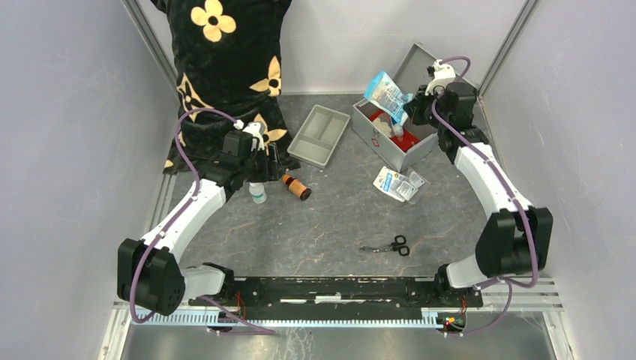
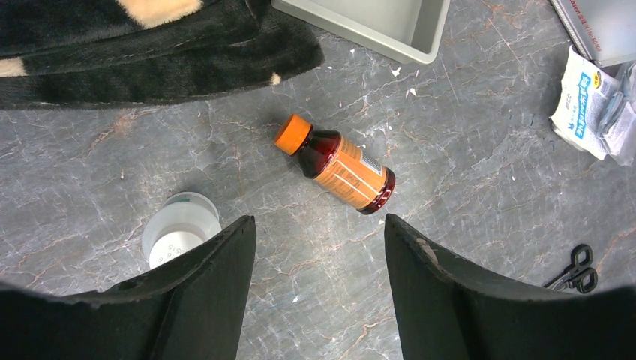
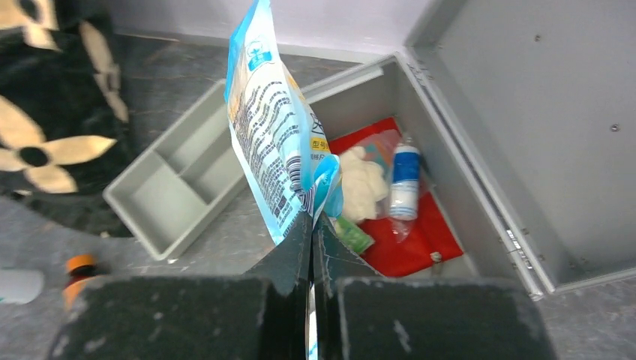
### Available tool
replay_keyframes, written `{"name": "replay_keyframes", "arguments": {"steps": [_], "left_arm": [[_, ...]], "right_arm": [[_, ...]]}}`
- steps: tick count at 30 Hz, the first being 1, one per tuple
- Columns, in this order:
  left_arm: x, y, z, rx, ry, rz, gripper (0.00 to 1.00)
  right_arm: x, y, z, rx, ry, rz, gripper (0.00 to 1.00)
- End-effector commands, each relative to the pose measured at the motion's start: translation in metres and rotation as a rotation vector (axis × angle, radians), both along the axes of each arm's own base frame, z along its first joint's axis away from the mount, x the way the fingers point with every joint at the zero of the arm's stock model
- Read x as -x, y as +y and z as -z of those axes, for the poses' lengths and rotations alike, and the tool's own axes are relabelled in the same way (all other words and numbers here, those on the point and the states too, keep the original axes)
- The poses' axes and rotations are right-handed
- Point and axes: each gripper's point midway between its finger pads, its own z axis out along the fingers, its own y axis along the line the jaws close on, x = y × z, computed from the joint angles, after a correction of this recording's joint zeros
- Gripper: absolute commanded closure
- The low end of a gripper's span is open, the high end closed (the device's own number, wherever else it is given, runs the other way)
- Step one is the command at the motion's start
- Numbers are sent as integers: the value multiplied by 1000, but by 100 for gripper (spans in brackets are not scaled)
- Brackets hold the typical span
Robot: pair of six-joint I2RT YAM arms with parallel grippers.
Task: Organize the medicine kit
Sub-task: Place the medical item at the medicine box.
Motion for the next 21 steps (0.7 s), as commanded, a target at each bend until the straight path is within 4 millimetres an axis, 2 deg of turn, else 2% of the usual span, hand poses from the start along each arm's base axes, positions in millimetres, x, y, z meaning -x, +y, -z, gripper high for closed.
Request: {"name": "replay_keyframes", "arguments": {"steps": [1,3,5,8,10,14,17,21], "left_arm": [[-3,-3,-13,20,-57,3,30],[-3,-3,-14,21,-57,5,30],[-3,-4,-13,22,-56,6,30],[-3,-4,-13,23,-56,7,30],[-3,-4,-14,24,-56,8,30],[-3,-5,-15,26,-57,10,30],[-3,-4,-14,25,-57,9,30],[-3,-5,-14,27,-53,13,30]], "right_arm": [[-27,-26,5,103,8,80,97],[-37,-32,9,122,27,104,85],[-39,-40,12,156,54,139,67],[-31,-54,9,184,59,207,53],[-20,-56,4,179,52,224,49],[15,-52,12,102,78,237,45],[46,-56,28,1,100,313,42],[80,-64,58,-39,161,381,37]]}}
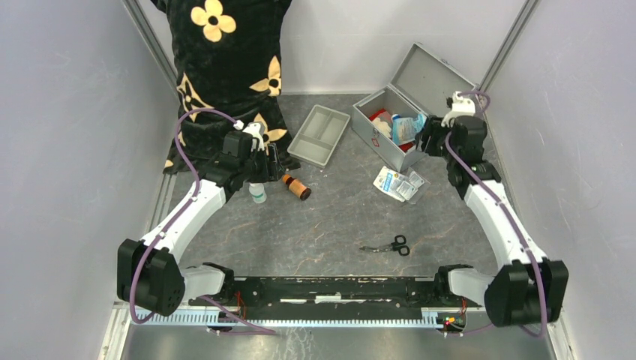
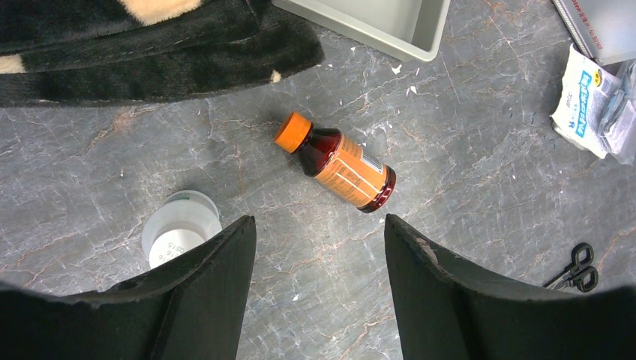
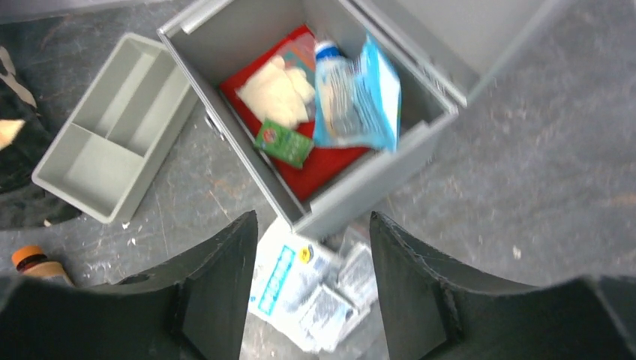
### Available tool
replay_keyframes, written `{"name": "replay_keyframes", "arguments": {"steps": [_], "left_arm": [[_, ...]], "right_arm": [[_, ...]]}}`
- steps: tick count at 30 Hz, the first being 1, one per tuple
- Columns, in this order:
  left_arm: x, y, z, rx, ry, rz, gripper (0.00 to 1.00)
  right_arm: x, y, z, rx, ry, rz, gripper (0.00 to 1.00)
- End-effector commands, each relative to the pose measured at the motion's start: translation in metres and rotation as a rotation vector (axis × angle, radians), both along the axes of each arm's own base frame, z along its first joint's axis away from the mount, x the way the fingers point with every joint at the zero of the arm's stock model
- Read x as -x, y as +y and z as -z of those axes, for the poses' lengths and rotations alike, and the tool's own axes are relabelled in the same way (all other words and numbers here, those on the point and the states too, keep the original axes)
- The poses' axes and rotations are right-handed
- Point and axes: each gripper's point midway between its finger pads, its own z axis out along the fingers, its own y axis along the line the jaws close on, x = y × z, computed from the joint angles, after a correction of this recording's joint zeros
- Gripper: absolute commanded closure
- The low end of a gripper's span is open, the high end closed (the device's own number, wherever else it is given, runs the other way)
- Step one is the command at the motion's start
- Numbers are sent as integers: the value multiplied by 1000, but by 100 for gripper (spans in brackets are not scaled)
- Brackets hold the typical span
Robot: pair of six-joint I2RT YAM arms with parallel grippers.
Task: Organize the medicine kit
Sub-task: Place the medical item at the medicine box, then adjust the medical item at the center of the board.
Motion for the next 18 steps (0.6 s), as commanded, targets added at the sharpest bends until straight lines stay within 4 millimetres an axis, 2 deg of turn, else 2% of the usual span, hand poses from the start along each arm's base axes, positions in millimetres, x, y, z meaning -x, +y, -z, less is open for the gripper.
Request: {"name": "replay_keyframes", "arguments": {"steps": [1,6,11,14,18], "left_arm": [[-5,-6,-14,27,-52,14,30],[-5,-7,-15,33,-55,16,30],[-5,-8,-14,36,-52,20,30],[-4,-7,-15,34,-56,18,30],[-3,-6,-15,33,-55,15,30]], "right_arm": [[28,-11,26,-84,42,126,36],[52,-5,62,-106,105,98,32],[57,9,84,-154,185,47,32],[59,5,97,-180,195,100,31],[60,2,118,-221,213,157,22]]}}
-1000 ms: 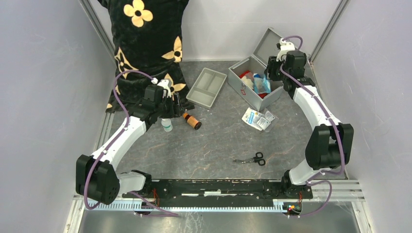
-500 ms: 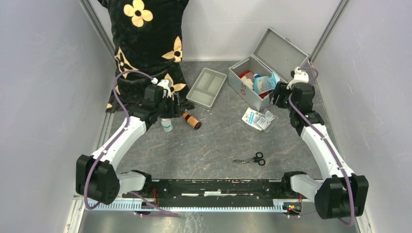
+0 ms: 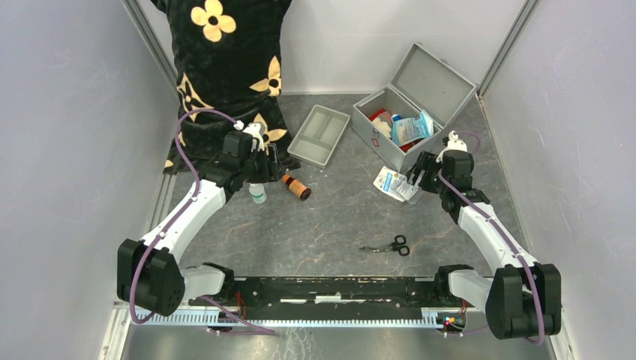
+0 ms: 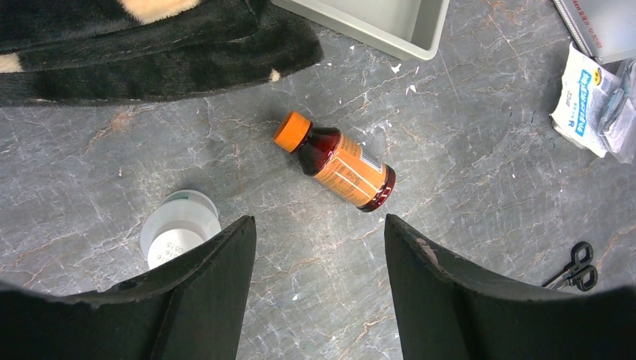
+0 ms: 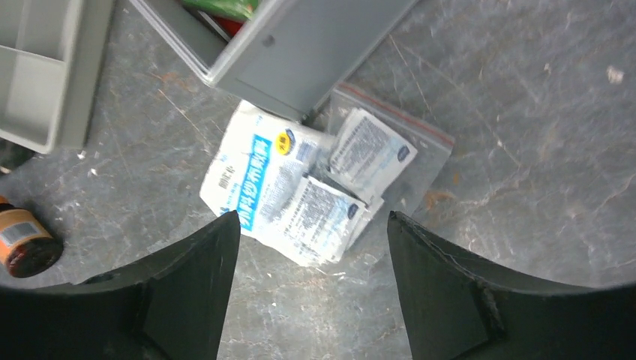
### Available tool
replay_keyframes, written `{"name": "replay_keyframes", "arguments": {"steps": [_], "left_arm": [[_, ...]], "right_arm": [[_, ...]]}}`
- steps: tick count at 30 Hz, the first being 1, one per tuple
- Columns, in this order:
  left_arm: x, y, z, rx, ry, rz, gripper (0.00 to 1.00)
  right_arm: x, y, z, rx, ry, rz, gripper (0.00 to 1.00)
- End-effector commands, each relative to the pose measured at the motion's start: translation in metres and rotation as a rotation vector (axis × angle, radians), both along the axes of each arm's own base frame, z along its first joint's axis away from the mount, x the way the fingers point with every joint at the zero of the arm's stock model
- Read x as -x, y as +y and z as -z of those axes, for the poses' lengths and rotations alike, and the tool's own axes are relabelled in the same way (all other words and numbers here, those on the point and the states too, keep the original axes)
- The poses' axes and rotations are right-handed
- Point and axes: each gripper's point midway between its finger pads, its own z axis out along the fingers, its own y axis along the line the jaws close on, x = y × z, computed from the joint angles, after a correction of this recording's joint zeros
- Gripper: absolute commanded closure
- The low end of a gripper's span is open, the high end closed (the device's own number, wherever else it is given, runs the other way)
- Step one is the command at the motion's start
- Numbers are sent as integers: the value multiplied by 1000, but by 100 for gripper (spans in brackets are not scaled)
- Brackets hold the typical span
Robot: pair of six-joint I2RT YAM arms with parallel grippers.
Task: Organize the medicine kit
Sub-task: Adjust the medical item at the center of the board.
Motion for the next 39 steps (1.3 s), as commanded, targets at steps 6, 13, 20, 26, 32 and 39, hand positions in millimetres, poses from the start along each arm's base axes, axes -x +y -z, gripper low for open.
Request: {"name": "replay_keyframes", "arguments": {"steps": [6,13,20,26,32,39], "left_arm": [[-4,-6,-14,31,-52,12,30],[-5,-6,-13,30,-49,12,30],[-5,-6,-13,28,-50,12,30],[-5,-6,-12,28,-48,11,30],[-5,-6,-12,29,-47,11,30],[-5,-6,-12,28,-48,13,30]], "right_arm": [[-10,8,35,-83,61,40,18],[-18,9,51,-56,109,13,13],[-20,-1,71,52,178,-1,13],[-12,-17,73,134,187,31,23],[-3,-22,64,160,160,40,33],[4,-19,54,161,149,1,36]]}}
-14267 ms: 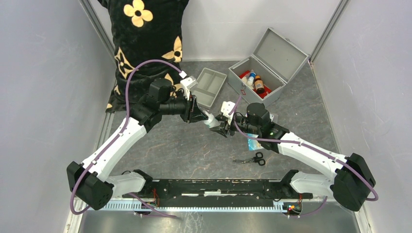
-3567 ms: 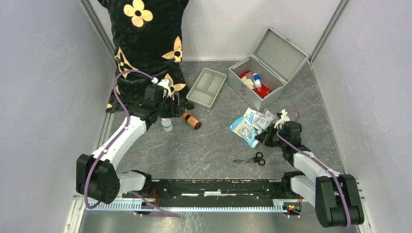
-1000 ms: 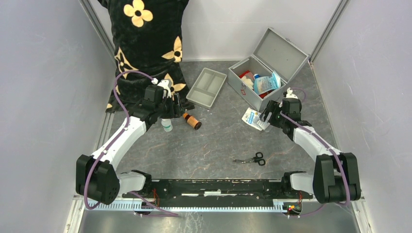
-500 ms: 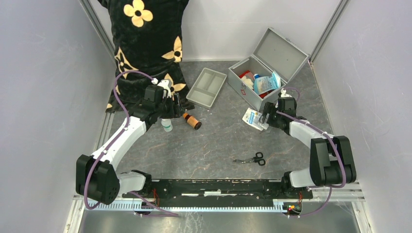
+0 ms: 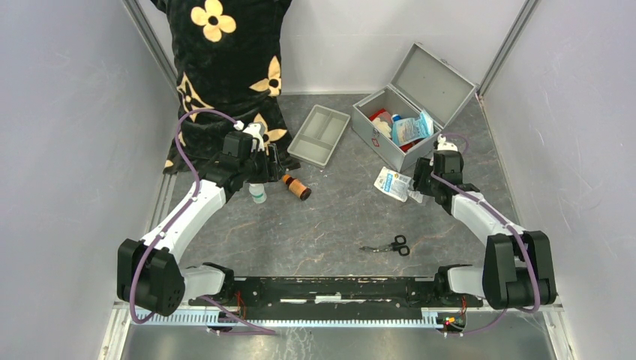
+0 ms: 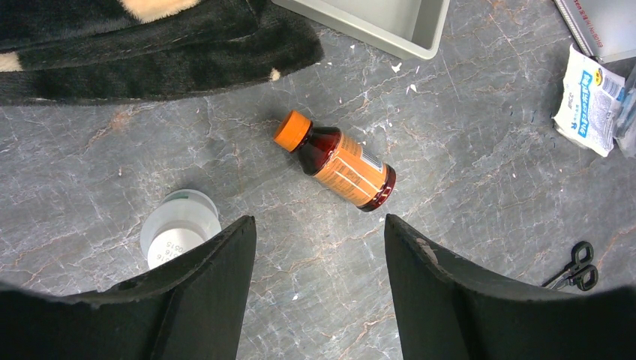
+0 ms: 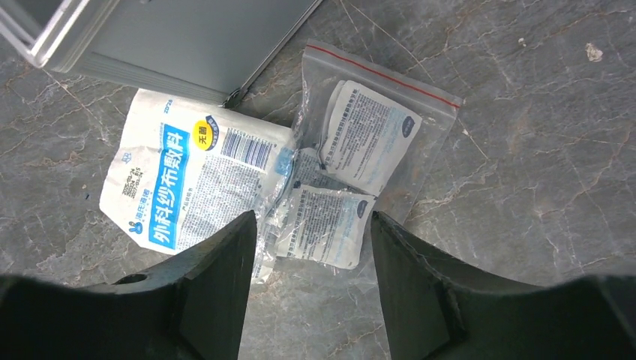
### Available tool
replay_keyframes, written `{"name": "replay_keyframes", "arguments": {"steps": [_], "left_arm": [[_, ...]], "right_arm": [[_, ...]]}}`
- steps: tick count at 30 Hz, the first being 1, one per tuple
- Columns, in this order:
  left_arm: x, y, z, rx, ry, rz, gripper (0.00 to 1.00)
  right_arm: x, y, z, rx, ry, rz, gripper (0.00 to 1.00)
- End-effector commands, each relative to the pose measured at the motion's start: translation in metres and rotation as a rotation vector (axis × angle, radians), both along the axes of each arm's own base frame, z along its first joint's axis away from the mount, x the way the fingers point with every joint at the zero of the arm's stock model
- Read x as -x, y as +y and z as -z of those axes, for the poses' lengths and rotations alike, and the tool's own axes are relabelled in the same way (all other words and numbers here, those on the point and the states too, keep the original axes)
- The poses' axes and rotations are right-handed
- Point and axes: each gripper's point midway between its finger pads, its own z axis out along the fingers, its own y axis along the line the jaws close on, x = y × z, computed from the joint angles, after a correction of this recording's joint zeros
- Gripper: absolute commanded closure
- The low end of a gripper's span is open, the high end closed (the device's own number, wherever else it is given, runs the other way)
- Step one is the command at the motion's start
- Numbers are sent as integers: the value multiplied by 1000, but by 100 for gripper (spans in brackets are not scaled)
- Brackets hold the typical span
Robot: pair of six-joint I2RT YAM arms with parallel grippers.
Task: Organize the medicine kit
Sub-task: Adjust the medical item at the center of the board.
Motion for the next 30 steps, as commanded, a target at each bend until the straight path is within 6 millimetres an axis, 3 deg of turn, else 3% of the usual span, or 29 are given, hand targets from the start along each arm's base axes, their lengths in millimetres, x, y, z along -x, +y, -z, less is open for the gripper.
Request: {"name": "replay_keyframes", "arguments": {"steps": [1,4,10,16,23,30], "left_arm": [[-6,-6,-13,29,-50,13,30],[-6,-7,-12,30,-46,14,30],[-6,-7,-12,29,-46,14,30],[-6,-7,-12,27,-46,14,30],[-6,-7,-10,27,-41,15,30],[-6,-7,-8,27,-34,17,30]], "right_arm": [[4,-2,-8,24,-15,-14,36],[-5,20,-21,-49,-72,-124,35],[-13,28,-5,-71,0,-149,27],[-21,56,-3,-110,0,-253,29],[1,66,24,-66,133,-329,51],[44,97,36,-51,226,-533,55]]}}
